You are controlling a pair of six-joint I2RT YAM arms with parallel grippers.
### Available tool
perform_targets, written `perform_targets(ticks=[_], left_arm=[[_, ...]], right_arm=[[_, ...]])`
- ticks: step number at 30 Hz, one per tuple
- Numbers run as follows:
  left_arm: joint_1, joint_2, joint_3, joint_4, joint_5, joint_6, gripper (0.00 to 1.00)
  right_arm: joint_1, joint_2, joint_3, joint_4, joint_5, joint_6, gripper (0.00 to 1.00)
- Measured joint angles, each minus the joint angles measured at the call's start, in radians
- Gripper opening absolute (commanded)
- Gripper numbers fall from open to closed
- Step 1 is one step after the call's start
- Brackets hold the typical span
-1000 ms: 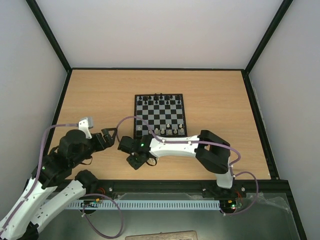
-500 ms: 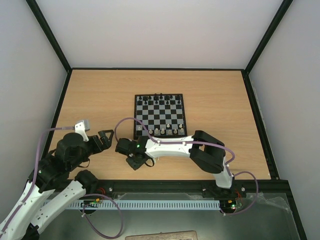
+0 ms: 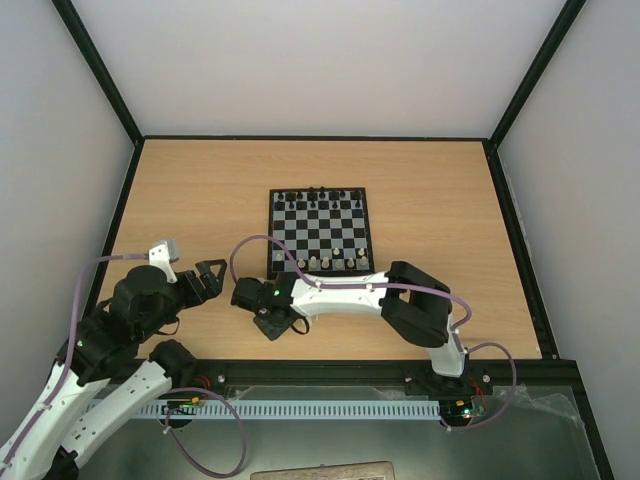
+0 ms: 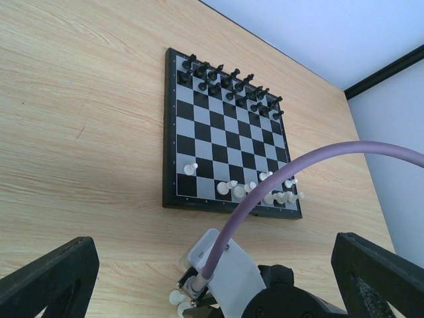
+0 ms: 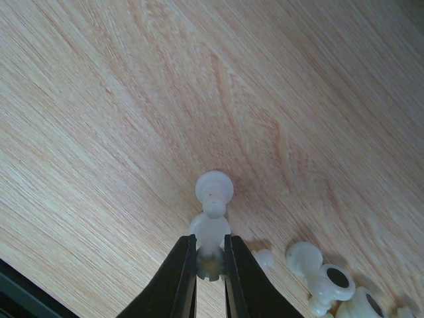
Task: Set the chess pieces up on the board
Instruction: Pick up the chess piece at the center of the board, then place the chess piece on the chessboard.
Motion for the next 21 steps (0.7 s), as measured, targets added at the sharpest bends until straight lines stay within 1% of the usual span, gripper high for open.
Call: perform_targets(ticks=[6,9,15,21], left_arm=[[0.000,0.000,0.000,0.001,0.000,0.000,0.99],[0.000,0.001,0.000,0.001,0.000,0.000,0.99],[0.000,0.001,0.000,0.001,-0.001,0.000,0.99],[0.000,-0.005,0.000,0.001,-0.002,0.001,0.99]], right_arm=[[-0.003,-0.038,0.005,-0.033,0.055,-0.001,0.10],[-0.023,-0.050,0.042,-0.056,0.085,-0.004,0.10],[-0.132,-0.047,0.146,-0.074,0.120,-0.027,0.10],[-0.231,0.003,0.228,-0.073,0.124,-0.050,0.10]])
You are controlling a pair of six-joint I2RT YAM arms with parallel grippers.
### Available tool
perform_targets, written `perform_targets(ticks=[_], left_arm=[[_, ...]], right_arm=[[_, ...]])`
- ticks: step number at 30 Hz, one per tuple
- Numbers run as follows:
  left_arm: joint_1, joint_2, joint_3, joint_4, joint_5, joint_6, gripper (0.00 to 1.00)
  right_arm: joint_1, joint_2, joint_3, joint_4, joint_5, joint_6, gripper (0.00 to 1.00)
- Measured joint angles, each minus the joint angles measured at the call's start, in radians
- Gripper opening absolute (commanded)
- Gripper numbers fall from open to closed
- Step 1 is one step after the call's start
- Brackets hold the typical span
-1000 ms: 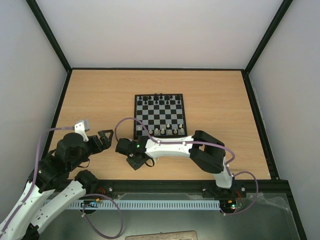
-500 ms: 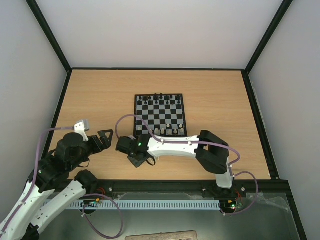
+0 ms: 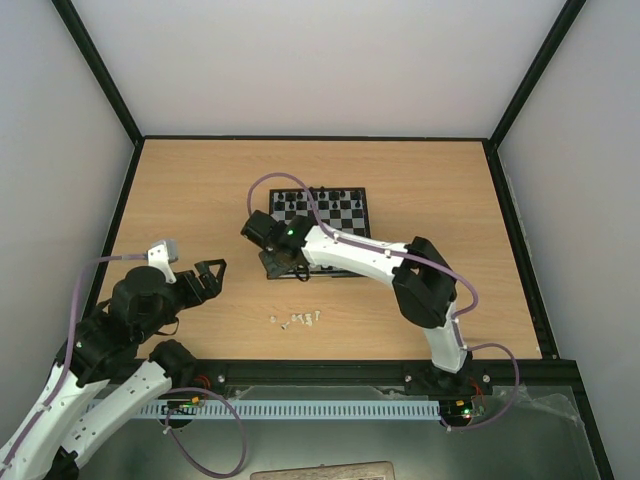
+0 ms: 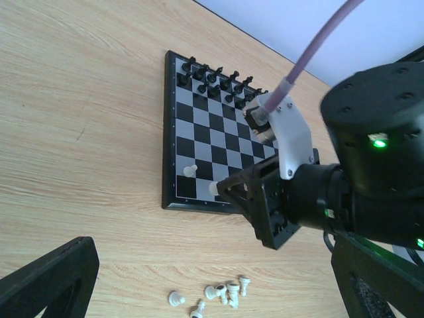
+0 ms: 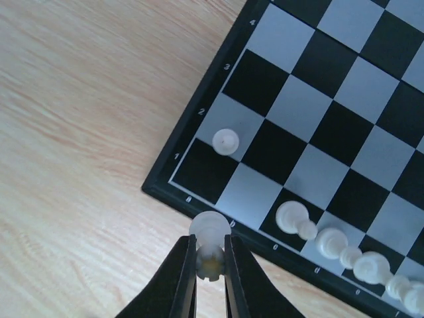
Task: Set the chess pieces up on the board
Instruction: Place the chess piece on the chessboard.
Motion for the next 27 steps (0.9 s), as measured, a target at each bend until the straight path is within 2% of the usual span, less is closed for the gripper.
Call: perform_targets(ticks=[10,27], left_arm=[[0.000,-0.003,0.000,0.000,-0.007,0.007,0.99],[0.000,-0.004,0.000,0.000,-0.017,0.008,0.99]], right_arm=[[-0.019,0.116,0.051,-0.003,-0.026,-0.026,0.10],[-0.046,0.175,0.093,-0.003,-0.041,-0.039,0.11]])
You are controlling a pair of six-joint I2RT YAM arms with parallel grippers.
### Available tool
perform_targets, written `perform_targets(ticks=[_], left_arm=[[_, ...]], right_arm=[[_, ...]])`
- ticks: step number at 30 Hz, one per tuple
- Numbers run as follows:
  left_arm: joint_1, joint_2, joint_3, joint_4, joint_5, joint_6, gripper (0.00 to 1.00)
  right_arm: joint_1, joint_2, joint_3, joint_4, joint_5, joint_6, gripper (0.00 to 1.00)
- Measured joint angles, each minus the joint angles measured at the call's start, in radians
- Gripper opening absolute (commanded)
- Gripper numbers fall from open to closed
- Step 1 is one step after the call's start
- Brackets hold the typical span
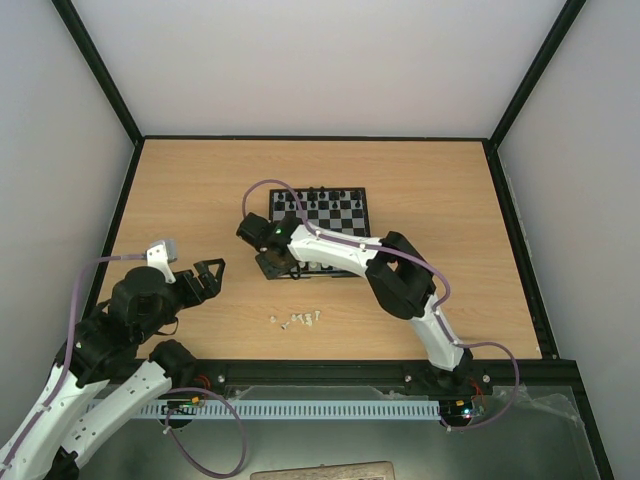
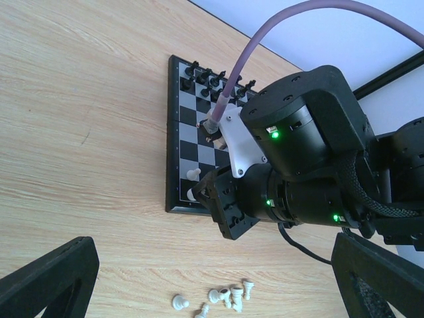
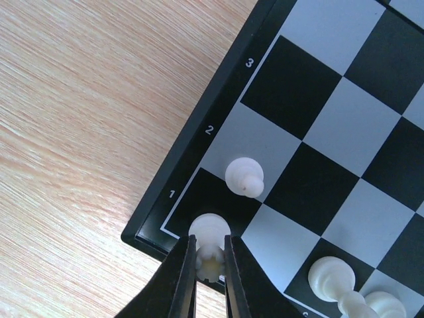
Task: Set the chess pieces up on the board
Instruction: Place the chess piece on the chessboard.
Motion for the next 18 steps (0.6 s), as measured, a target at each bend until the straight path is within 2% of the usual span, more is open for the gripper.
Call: perform_targets(ticks=[6,12,18], left_arm=[[0.000,0.000,0.000,0.000,0.000,0.001,0.99],[0.000,0.000,0.000,0.000,0.000,0.003,0.99],[0.000,0.001,0.000,0.001,0.000,0.004,0.99]], right_arm=[[-0.005,0.006,0.009,0.000,-0.002,-0.006,0.11],[-0.012,0.011,0.017,0.000,-0.004,-0.012,0.19],[-0.013,0.013,0.020,0.000,-0.004,-0.015,0.21]])
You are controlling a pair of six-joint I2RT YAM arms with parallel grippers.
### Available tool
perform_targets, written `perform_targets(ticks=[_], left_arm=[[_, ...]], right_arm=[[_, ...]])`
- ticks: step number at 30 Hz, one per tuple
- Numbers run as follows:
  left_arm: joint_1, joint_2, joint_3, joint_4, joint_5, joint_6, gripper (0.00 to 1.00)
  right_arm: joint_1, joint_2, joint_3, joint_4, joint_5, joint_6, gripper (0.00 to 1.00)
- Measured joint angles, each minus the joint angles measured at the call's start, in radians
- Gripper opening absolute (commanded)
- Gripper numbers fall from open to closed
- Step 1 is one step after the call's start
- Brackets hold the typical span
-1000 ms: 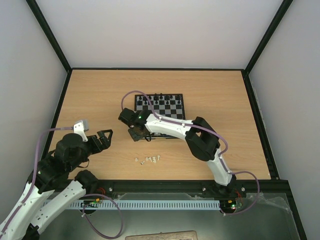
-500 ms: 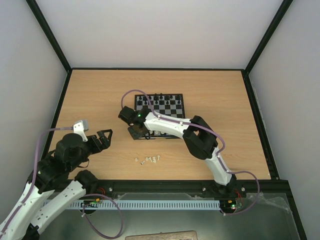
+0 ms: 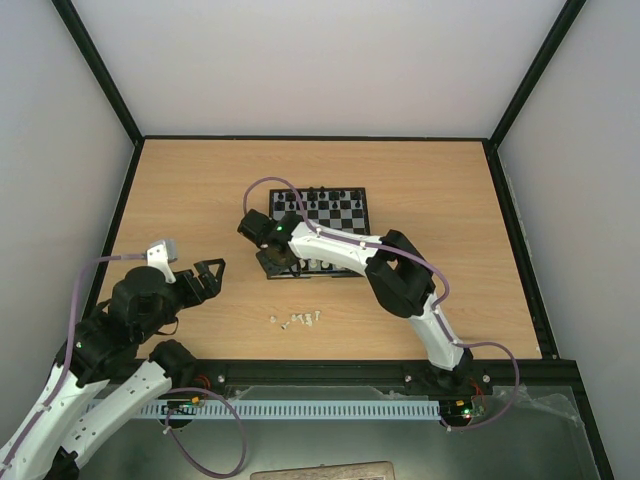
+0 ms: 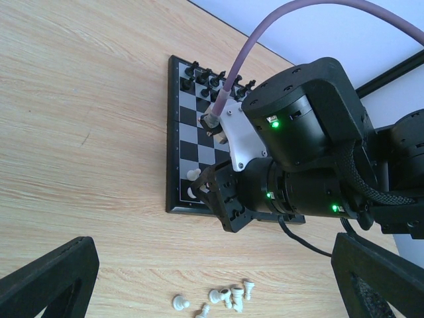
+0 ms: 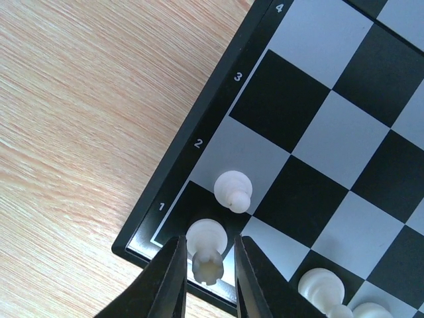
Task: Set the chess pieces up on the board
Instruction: Place the chess piece on the chessboard.
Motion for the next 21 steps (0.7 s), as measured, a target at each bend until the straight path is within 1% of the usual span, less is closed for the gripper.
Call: perform_targets(ticks=[6,8,11,17,19,21], left_arm=[[0.000,0.005,-0.002,0.002,0.000,0.000,0.99],[0.000,0.006,-0.005,0.002,-0.001,0.001,0.99],[0.000,0.008,-0.006,0.003,-0.002,0.001,0.99],[0.000,0.035,-0.024,0.018,0.009,0.005,0.99],[0.000,0.090,-0.037,0.034,0.032,0.013,0.99],[0.000,0.183,-0.061,0.056,0.069,0.027,0.99]], right_arm=[[0.000,-0.008,-0.002,0.001,-0.010,0.001,0.28],[0.003,-0.042,-0.031,0.005,-0.015,0.000,0.30],[0.012,-0.145,-0.109,0.016,-0.028,0.001,0.31],[0.041,-0.413,-0.351,0.073,-0.059,0.021,0.32],[0.045,-0.479,-0.425,0.079,-0.055,0.032,0.34],[0.045,-0.537,-0.490,0.078,-0.038,0.046,0.35]])
